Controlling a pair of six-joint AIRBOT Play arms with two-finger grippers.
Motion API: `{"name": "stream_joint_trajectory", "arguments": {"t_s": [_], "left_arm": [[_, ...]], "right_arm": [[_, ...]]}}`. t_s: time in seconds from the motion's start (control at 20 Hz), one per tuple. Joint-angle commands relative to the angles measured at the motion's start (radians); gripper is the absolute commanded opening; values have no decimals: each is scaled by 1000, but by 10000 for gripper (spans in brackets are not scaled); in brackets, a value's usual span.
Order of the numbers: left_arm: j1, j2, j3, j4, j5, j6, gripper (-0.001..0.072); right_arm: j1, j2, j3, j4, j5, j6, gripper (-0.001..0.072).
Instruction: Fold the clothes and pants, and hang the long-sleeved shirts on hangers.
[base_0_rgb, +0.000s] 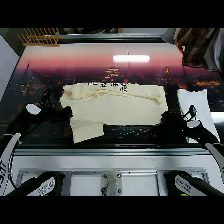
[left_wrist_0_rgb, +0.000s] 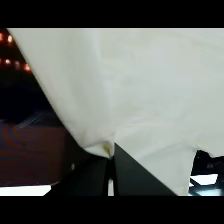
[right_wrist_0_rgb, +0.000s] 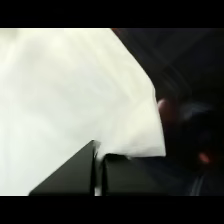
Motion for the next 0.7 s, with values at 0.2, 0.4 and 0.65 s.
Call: {"name": "stream_joint_trajectory", "arguments": {"t_s": [0.2, 0.4, 0.65], "left_arm": [[63, 113, 141, 2, -28, -1, 6], [130, 301, 467, -3, -188, -12, 6], [141, 576, 765, -5, -204, -31, 6]], "right_arm": [[-5, 58, 264, -126, 157, -159, 7], [-16, 183, 631, -248, 347, -159, 7], [-16, 423, 915, -248, 398, -159, 7]]}}
